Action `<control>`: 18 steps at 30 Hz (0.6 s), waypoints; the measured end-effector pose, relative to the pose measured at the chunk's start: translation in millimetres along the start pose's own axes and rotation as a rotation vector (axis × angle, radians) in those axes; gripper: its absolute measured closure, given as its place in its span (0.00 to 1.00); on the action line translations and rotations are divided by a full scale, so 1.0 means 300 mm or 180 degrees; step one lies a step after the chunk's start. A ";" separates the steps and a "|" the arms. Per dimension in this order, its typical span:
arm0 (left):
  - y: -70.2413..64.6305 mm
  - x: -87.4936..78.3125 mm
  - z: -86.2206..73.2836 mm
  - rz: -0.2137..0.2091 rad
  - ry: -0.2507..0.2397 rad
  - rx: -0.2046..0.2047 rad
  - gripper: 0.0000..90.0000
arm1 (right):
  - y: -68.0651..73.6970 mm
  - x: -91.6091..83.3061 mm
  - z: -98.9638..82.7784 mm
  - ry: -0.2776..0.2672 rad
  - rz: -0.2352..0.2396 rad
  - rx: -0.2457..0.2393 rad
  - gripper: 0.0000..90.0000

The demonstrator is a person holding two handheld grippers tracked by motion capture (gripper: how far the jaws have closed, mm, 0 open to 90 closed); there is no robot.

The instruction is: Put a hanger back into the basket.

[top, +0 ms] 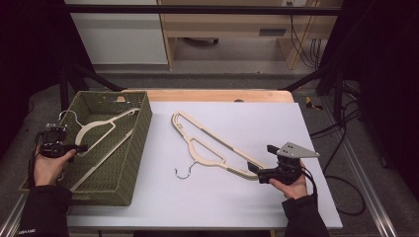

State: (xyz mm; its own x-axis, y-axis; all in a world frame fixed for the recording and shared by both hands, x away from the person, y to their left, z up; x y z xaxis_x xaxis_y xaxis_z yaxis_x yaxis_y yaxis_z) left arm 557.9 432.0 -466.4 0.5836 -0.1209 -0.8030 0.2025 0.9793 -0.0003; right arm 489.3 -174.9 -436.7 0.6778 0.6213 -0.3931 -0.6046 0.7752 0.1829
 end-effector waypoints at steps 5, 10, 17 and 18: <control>0.005 0.001 -0.006 0.0009 0.0036 -0.0065 0.60 | 0.000 -0.001 0.001 -0.0002 0.0002 -0.0006 0.05; 0.005 -0.007 -0.007 -0.0010 0.0032 -0.0081 0.58 | 0.000 -0.003 0.003 -0.0017 0.0005 -0.0007 0.05; 0.003 -0.069 0.019 -0.0048 -0.0240 -0.0123 0.53 | -0.001 -0.007 0.006 -0.0027 0.0004 -0.0010 0.05; -0.001 -0.084 0.028 -0.0050 -0.0323 -0.0131 0.53 | -0.001 -0.008 0.006 -0.0030 0.0000 -0.0009 0.05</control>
Point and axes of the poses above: each handheld gripper's, and its own axes: x roughly forward along the jaws, z roughly out of its top, y roughly to its left, the point moved 7 cm from there along x, roughly forward along the jaws, and after that the axes turned 6 degrees about x, right-handed, at the moved point
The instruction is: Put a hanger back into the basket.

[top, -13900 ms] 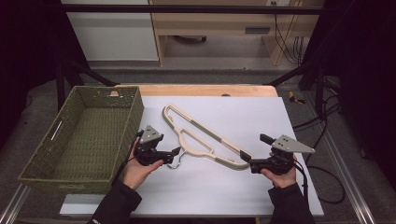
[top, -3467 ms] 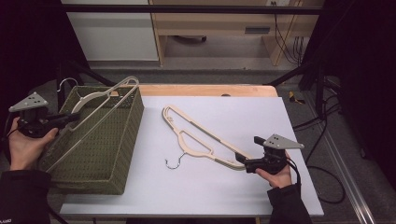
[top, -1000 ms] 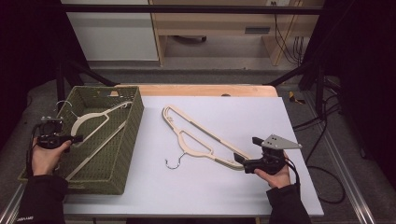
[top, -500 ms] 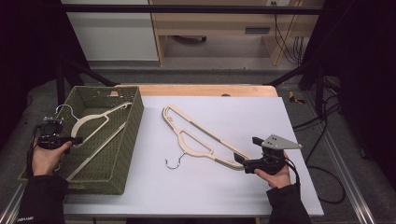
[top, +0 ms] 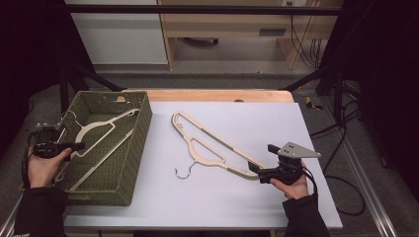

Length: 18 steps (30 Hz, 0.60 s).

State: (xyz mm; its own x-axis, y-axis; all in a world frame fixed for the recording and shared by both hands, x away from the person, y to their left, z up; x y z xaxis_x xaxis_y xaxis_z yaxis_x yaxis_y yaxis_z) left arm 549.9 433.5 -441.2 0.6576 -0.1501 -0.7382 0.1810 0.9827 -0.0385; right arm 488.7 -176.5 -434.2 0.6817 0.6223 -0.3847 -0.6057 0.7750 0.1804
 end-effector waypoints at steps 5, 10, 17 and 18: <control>-0.050 -0.089 0.063 -0.0113 -0.0515 0.0159 0.48 | 0.000 -0.002 0.002 -0.0006 0.0009 -0.0028 0.05; -0.154 -0.161 0.114 -0.0310 -0.0894 0.0422 0.37 | 0.001 -0.002 0.003 -0.0012 -0.0004 0.0002 0.05; -0.358 -0.229 0.164 -0.0679 -0.1338 0.0609 0.20 | 0.004 -0.006 0.011 -0.0055 0.0007 -0.0002 0.05; -0.385 -0.236 0.167 -0.0729 -0.1375 0.0681 0.18 | 0.004 -0.007 0.012 -0.0062 0.0008 0.0003 0.05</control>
Point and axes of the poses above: each handheld gripper's, and its own axes: x roughly forward along the jaws, z roughly out of its top, y roughly to its left, the point moved 7 cm from there along x, roughly forward along the jaws, and after that the axes turned 6 degrees about x, right-handed, at the moved point
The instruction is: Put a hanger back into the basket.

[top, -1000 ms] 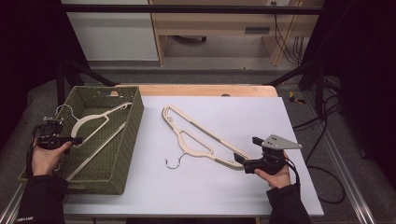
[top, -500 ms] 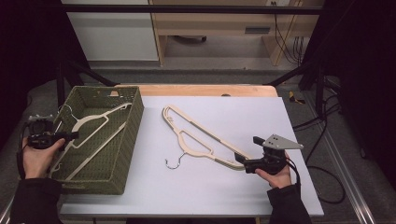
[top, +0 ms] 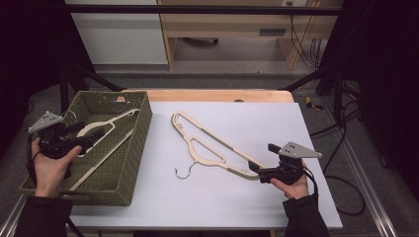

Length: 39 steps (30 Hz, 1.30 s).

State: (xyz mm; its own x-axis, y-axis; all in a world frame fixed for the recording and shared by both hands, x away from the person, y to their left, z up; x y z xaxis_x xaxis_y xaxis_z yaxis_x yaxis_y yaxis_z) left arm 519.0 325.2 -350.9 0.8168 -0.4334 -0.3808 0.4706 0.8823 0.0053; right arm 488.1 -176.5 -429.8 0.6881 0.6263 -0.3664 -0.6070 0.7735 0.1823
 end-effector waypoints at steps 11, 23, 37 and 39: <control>-0.316 0.055 0.023 -0.0524 -0.0232 0.0371 0.10 | -0.001 -0.005 0.005 -0.0028 -0.0014 0.0013 0.05; -0.531 0.213 -0.062 -0.0753 0.0062 0.0630 0.10 | -0.001 -0.005 0.006 -0.0039 0.0000 0.0000 0.05; -0.620 0.379 -0.165 -0.0816 0.0438 0.0646 0.16 | 0.000 -0.004 0.005 -0.0032 -0.0004 0.0011 0.05; -0.628 0.403 -0.181 -0.0815 0.0487 0.0641 0.17 | -0.001 -0.005 0.005 -0.0025 -0.0010 0.0001 0.05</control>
Point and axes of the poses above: each handheld gripper's, and its own axes: x roughly forward along the jaws, z roughly out of its top, y roughly to its left, the point moved 7 cm from there along x, roughly forward along the jaws, and after that the axes turned 6 degrees about x, right-handed, at the moved point
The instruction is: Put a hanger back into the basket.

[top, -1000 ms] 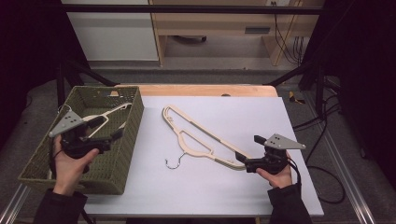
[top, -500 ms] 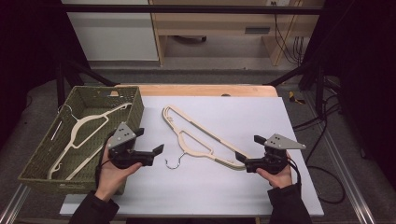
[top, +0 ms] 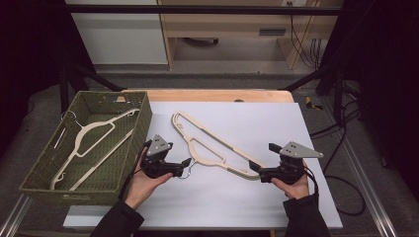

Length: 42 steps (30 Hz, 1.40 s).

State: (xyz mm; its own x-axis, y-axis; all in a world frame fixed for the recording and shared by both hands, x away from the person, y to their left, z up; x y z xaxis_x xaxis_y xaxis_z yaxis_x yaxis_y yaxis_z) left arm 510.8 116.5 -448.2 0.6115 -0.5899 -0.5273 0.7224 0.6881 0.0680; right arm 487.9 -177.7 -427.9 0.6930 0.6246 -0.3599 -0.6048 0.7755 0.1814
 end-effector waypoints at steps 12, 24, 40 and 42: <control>-0.015 0.140 -0.086 -0.0022 0.0440 0.0062 0.38 | 0.003 0.002 0.000 0.0000 0.0017 -0.0023 0.06; -0.014 0.211 -0.148 -0.0096 0.0721 0.0034 0.65 | 0.008 0.013 -0.007 0.0041 0.0030 -0.0034 0.06; -0.017 0.234 -0.157 -0.0026 0.0760 0.0024 0.88 | 0.015 0.030 -0.008 0.0064 0.0051 -0.0055 0.06; -0.019 0.235 -0.157 -0.0026 0.0768 0.0035 0.88 | 0.016 0.035 -0.009 0.0083 0.0069 -0.0084 0.06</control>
State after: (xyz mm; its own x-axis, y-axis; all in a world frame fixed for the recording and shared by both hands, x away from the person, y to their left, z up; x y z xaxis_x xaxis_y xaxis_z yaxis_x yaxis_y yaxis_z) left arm 534.6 90.9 -525.6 0.5117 -0.4766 -0.7148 0.7313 0.6783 0.0713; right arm 491.3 -167.5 -433.4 0.6694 0.6383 -0.3801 -0.6298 0.7590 0.1654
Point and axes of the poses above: each handheld gripper's, and its own axes: x roughly forward along the jaws, z roughly out of its top, y roughly to its left, the point moved 7 cm from there along x, roughly forward along the jaws, and after that the axes turned 6 degrees about x, right-handed, at the moved point
